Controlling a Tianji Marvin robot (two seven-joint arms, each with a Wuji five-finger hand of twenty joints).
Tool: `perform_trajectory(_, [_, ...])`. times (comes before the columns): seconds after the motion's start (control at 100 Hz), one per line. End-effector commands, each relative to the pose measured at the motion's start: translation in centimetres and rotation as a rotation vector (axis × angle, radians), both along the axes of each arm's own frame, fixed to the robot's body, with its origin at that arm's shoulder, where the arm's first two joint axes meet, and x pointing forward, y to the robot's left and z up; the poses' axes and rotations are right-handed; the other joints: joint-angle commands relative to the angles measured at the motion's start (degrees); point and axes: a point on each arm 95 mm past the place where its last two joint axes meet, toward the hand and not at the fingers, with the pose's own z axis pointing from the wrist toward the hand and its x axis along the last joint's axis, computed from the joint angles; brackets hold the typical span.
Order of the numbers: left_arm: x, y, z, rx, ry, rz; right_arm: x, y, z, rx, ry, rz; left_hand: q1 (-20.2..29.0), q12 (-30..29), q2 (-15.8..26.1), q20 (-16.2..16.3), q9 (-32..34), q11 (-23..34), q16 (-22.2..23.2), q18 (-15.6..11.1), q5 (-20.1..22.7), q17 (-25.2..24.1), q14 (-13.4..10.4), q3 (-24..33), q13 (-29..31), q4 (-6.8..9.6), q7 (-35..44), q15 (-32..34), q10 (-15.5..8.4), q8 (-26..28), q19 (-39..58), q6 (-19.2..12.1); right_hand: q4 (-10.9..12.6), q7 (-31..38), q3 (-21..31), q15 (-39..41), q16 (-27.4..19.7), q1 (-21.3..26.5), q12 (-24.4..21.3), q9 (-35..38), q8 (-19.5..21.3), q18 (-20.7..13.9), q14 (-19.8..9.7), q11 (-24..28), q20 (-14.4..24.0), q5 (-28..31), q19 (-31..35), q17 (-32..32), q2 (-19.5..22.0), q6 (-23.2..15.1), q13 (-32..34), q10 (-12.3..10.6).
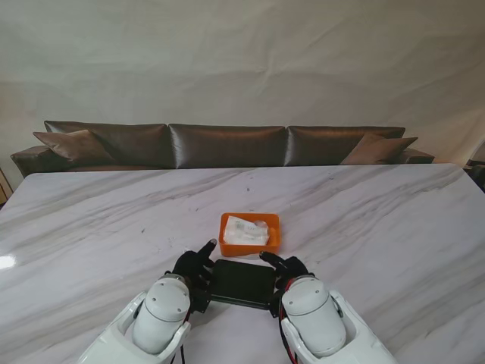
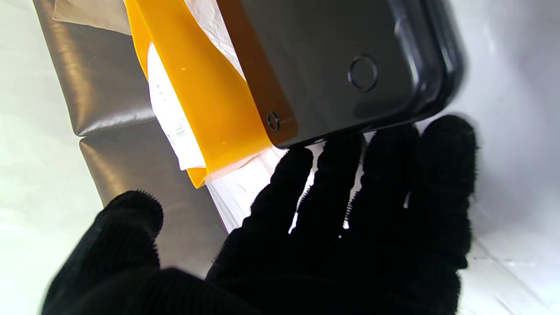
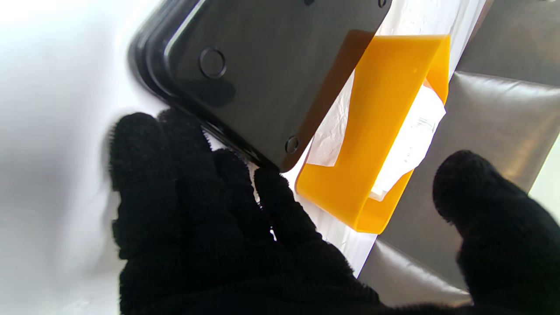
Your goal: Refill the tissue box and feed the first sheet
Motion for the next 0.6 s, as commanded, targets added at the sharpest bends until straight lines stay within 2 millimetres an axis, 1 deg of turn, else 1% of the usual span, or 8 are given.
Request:
perform_trajectory(0.0, [-1.69,-0.92,-1.92,-0.008,0.07,-0.029,-0.83,1.35,-0.55,0.046,0.026,0.036,-0.6,-4.2,-0.8,1.3,-2.1,-7.1,-3.9,0.4,0.2,-0.4,6.2,-0.5,-5.1,1.56,0.2,-12.6,2.3,-0.3,0.3,1.3,0.6,1.2,1.0,-1.0,-0.8,-0.4,-1.0,1.1,0.8,-3.6,-2.1,-2.8,-0.9,1.8,0.1,1.0,0.4,-0.8,0.0,1.0])
perform_trajectory(0.59, [-1.74,-1.03,-1.01,0.005,0.013,-0.039,-1.28,2.18,0.39,0.077,-0.028,0.057,-0.6,-4.2,-0.8,1.7,-1.7,-7.0,-3.9,0.5,0.6,-0.2,6.2,-0.4,-4.6,1.65,0.4,-12.5,2.3,-0.2,0.6,1.3,0.5,1.1,1.2,-1.2,-0.9,-0.2,-1.1,1.2,0.9,-3.8,-2.3,-3.0,-0.9,1.8,0.0,0.8,0.4,-1.0,0.0,0.8])
